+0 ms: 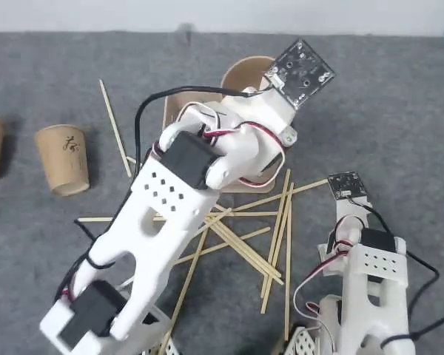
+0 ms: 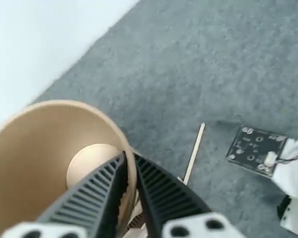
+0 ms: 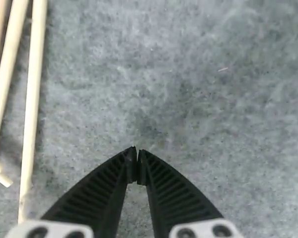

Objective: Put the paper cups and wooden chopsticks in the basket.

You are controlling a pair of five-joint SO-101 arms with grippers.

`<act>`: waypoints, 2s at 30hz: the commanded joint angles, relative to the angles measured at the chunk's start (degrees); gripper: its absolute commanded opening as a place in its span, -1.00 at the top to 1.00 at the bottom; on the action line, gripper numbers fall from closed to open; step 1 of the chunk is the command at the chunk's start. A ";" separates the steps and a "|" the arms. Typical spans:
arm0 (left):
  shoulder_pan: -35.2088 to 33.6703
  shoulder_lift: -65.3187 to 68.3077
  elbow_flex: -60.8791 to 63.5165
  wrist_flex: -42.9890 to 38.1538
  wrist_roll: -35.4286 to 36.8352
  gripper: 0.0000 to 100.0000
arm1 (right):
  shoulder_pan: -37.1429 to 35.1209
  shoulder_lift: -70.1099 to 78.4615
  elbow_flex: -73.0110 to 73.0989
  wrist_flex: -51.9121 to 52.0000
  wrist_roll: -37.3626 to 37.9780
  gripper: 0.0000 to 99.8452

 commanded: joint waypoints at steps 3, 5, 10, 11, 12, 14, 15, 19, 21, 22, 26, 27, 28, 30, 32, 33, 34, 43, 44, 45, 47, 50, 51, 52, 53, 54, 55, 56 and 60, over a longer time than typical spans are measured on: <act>0.44 0.00 -5.41 2.37 -0.70 0.98 | -0.84 -1.19 0.09 -0.84 -0.62 0.98; 0.26 0.00 -5.41 2.55 -0.79 0.98 | -0.84 -1.19 0.09 -0.84 -0.62 0.98; -0.97 0.09 -5.41 2.46 -0.79 0.97 | -0.84 -1.19 0.09 -0.84 -0.62 0.98; -1.32 0.09 -5.41 2.46 -0.79 0.97 | -0.84 -1.19 0.09 -0.84 -0.62 0.98; -1.58 0.09 -5.41 2.46 -0.79 0.97 | -0.84 -1.19 0.09 -0.84 -0.62 0.98; -2.37 0.09 -5.41 2.46 -0.88 0.92 | -0.84 -1.19 0.09 -0.84 -0.62 0.98; -2.90 0.09 -5.41 2.46 -0.79 0.87 | -0.84 -1.19 0.09 -0.84 -0.62 0.98; -4.57 -0.35 -5.67 4.22 -0.79 0.63 | -0.84 -1.19 0.09 -0.84 -0.62 0.98; -4.40 -0.62 -5.93 5.27 -0.88 0.56 | -0.84 -1.19 0.09 -0.84 -0.62 0.98; -4.31 -0.62 -6.64 6.07 -0.88 0.56 | -0.84 -1.19 0.09 -0.84 -0.62 0.98; -4.22 -1.76 -9.45 8.62 -0.62 0.64 | -0.84 -1.19 0.09 -0.84 -0.62 0.98; -4.22 -2.37 -9.80 8.70 -0.62 0.69 | -0.84 -1.19 0.09 -0.84 -0.62 0.98; -4.40 -2.90 -9.98 8.62 -0.62 0.75 | -0.84 -1.19 0.09 -0.84 -0.62 0.98; -4.66 -3.69 -9.89 7.74 -0.62 0.88 | -0.84 -1.19 0.09 -0.84 -0.62 0.98; -4.75 -4.31 -9.27 6.86 -0.53 0.99 | -0.84 -1.19 0.09 -0.84 -0.62 0.98; -4.84 -4.40 -8.92 6.77 -0.53 0.97 | -0.84 -1.19 0.09 -0.84 -0.62 0.98; -5.45 -4.84 -8.84 6.95 -0.53 0.97 | -0.84 -1.19 0.09 -0.84 -0.62 0.98; -21.36 -16.62 -4.88 9.05 4.22 0.97 | -0.84 -1.36 0.62 -1.19 -0.62 0.98; -24.53 -16.70 -4.62 9.05 4.22 0.97 | -0.84 -1.45 0.70 -1.27 -0.62 0.98; -27.34 -16.53 -4.44 9.05 4.22 0.97 | -0.84 -1.45 0.70 -1.27 -0.62 0.98; -32.79 -15.03 -4.35 9.05 4.13 0.97 | -0.84 -1.45 0.70 -1.27 -0.62 0.98; -39.30 -11.43 -4.44 9.32 4.13 0.97 | -0.84 -1.45 0.70 -1.27 -0.62 0.98; -40.88 -10.11 -4.44 9.41 4.04 0.97 | -0.84 -1.45 0.70 -1.27 -0.62 0.98; -42.29 -8.70 -4.44 9.41 4.04 0.97 | -0.84 -1.45 0.70 -1.27 -0.62 0.98; -43.60 -7.30 -4.44 9.32 4.04 0.97 | -0.84 -1.45 0.79 -1.27 -0.62 0.98; -45.10 -5.80 -4.53 9.05 4.04 0.97 | -0.84 -1.45 0.79 -1.27 -0.62 0.98; -46.68 -4.31 -4.70 8.62 4.04 0.97 | -0.84 -1.45 0.79 -1.27 -0.62 0.98; -48.18 -2.81 -4.70 6.95 4.13 0.97 | -0.75 -1.36 0.79 -1.27 -0.62 0.98; -53.89 3.87 -4.70 0.97 4.13 0.97 | -0.48 -1.27 0.79 -1.27 -0.62 0.98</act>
